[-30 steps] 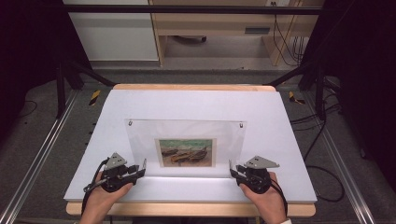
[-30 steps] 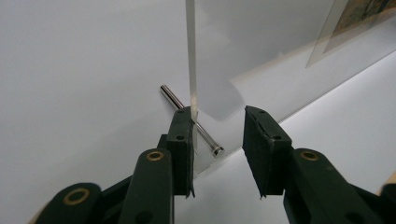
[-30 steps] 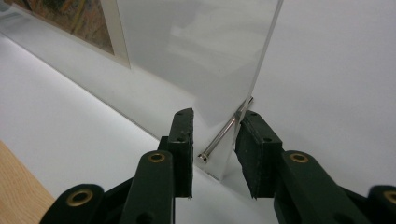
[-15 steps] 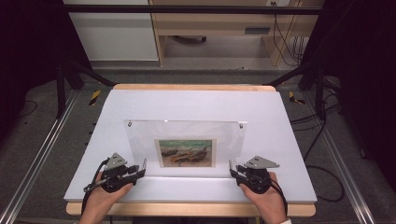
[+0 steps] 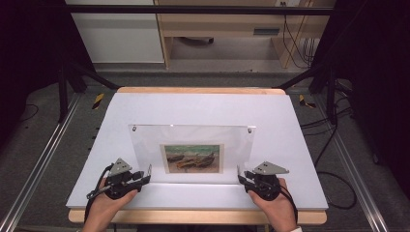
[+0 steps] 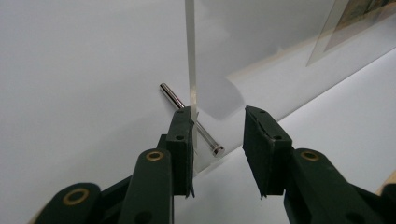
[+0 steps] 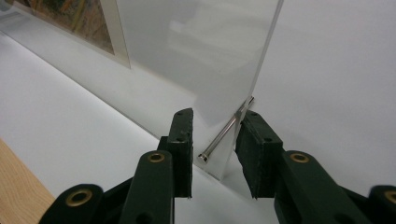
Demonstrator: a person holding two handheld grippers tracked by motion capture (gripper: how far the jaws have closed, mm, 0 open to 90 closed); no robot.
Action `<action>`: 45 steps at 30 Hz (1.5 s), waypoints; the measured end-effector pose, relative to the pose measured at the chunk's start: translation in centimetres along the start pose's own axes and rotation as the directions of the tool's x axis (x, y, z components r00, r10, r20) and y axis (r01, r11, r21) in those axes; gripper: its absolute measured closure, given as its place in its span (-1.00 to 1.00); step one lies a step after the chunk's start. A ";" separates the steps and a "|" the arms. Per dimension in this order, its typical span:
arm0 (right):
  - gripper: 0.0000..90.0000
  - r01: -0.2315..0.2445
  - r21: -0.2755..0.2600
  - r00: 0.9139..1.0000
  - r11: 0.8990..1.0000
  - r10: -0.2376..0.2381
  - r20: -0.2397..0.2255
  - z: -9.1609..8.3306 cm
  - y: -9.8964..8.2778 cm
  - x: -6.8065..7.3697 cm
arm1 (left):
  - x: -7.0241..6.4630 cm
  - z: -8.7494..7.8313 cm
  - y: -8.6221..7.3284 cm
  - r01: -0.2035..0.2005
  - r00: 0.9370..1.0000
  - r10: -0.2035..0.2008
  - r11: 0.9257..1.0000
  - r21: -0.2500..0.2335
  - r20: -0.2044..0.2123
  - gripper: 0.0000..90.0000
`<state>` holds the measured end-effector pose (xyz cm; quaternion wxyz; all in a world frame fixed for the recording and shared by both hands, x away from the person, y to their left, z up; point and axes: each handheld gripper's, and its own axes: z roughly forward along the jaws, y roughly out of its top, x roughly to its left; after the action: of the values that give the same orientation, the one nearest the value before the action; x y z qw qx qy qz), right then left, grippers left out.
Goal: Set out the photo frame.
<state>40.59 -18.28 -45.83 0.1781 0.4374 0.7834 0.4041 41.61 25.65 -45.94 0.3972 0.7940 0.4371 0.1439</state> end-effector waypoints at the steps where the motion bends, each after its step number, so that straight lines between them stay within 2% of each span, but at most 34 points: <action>1: 0.49 0.001 0.000 1.000 1.000 -0.001 0.001 0.0 0.0 0.0 | 0.0 0.0 0.0 -0.002 1.000 0.002 1.000 0.001 -0.001 0.40; 26: 0.43 -0.012 -0.004 1.000 1.000 0.012 -0.011 0.1 0.0 -0.1 | 0.1 0.1 0.0 -0.005 1.000 0.005 1.000 0.005 0.009 0.38; 29: 0.24 -0.025 -0.009 1.000 1.000 0.025 -0.011 0.2 0.1 0.0 | 0.0 0.4 -0.1 0.002 1.000 -0.002 1.000 0.005 0.009 0.22; 32: -0.05 -0.031 -0.020 1.000 0.999 0.031 -0.002 0.3 0.2 0.1 | -0.2 0.6 0.0 0.006 1.000 -0.006 1.000 0.009 -0.001 -0.03; 37: -0.41 -0.041 -0.042 0.999 0.998 0.041 0.015 0.4 0.4 0.0 | -0.5 0.7 0.3 -0.002 1.000 0.002 1.000 -0.019 -0.014 -0.43; 41: -0.60 -0.032 -0.062 0.999 0.998 0.035 0.036 0.4 0.6 -0.1 | -0.7 0.5 0.5 -0.002 1.000 0.001 0.998 -0.060 -0.020 -0.70; 45: -0.68 -0.031 -0.084 0.999 0.996 0.034 0.040 0.3 0.7 -0.2 | -0.7 0.1 0.7 -0.011 1.000 0.010 0.994 -0.110 -0.009 -0.84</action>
<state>41.26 -18.09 -45.46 0.2058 0.4505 0.7548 0.4300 41.68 24.87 -45.44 0.4376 0.7726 0.4261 0.1732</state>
